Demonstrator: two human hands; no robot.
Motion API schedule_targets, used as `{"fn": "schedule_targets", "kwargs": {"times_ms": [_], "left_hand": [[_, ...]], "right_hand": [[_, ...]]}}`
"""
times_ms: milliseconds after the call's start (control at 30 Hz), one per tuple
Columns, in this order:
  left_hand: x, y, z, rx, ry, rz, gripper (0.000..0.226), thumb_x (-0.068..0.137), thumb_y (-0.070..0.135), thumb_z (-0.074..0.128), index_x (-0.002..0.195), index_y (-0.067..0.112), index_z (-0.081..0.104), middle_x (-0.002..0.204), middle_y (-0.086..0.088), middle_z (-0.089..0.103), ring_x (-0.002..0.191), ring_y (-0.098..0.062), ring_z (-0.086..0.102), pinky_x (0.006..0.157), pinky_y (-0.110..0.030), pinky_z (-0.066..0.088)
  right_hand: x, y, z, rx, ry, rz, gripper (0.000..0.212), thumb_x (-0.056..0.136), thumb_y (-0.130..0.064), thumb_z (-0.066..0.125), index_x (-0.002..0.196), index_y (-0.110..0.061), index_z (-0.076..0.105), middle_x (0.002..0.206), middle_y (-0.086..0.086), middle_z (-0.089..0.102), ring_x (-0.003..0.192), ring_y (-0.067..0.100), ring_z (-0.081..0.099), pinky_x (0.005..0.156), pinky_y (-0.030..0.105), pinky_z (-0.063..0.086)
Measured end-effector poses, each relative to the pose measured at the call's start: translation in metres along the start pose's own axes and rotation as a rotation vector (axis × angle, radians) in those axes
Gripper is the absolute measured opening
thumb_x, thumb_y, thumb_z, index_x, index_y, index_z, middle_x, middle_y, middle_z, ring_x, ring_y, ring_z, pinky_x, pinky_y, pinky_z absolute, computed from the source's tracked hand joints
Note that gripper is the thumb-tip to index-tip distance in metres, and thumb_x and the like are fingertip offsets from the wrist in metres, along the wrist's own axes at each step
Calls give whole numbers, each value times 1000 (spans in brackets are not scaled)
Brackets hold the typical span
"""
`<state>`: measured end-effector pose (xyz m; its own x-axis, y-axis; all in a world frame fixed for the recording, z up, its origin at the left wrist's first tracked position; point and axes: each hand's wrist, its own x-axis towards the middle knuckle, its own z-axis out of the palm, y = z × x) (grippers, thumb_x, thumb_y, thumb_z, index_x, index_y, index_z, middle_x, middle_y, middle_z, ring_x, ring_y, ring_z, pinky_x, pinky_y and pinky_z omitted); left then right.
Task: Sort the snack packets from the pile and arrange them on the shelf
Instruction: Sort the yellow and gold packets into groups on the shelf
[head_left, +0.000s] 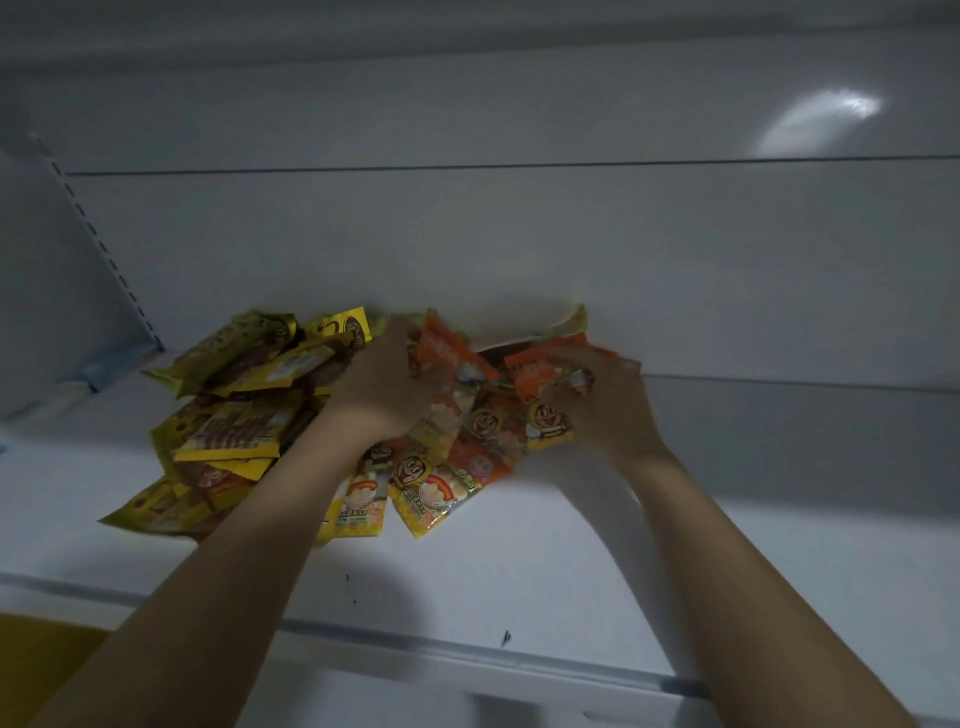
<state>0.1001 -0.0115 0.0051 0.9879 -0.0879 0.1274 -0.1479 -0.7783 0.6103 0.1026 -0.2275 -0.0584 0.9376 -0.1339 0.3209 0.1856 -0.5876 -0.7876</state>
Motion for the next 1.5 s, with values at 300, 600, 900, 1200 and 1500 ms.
{"fn": "schedule_targets", "kwargs": {"times_ms": [300,600,900,1200,1500], "left_hand": [[-26,-4,29,406,-308,-57,36,96,43,55,111,11,63,110,-8,66,102,-27,62,87,-34,52],[-34,11,29,494,-391,-20,51,97,49,52,136,16,48,139,-4,52,131,-28,46,108,-35,35],[-28,-3,18,10,5,54,11,89,26,68,95,24,58,89,7,63,93,-20,63,75,-32,50],[-29,-25,7,-313,181,-59,26,90,24,70,107,12,54,86,4,60,78,-14,58,58,-28,41],[-30,-34,12,-359,192,-30,27,91,27,69,111,15,54,92,6,60,82,-12,57,58,-23,39]], "right_hand": [[-2,-6,-6,-83,-93,-21,26,90,-27,66,114,-35,65,117,-11,62,105,12,59,92,34,50],[-3,-4,-19,-75,-91,-11,24,86,-21,69,108,-30,65,79,-18,54,70,2,53,61,12,41],[-4,-4,-11,233,-123,149,31,76,-17,79,104,-20,66,69,-8,69,59,5,66,59,23,54],[-14,-9,44,-293,-135,167,43,87,-48,55,121,-22,52,118,7,60,105,30,60,71,32,45],[-20,-22,56,-499,-145,284,65,87,-60,51,141,-26,37,118,10,62,108,34,60,78,35,48]]}}
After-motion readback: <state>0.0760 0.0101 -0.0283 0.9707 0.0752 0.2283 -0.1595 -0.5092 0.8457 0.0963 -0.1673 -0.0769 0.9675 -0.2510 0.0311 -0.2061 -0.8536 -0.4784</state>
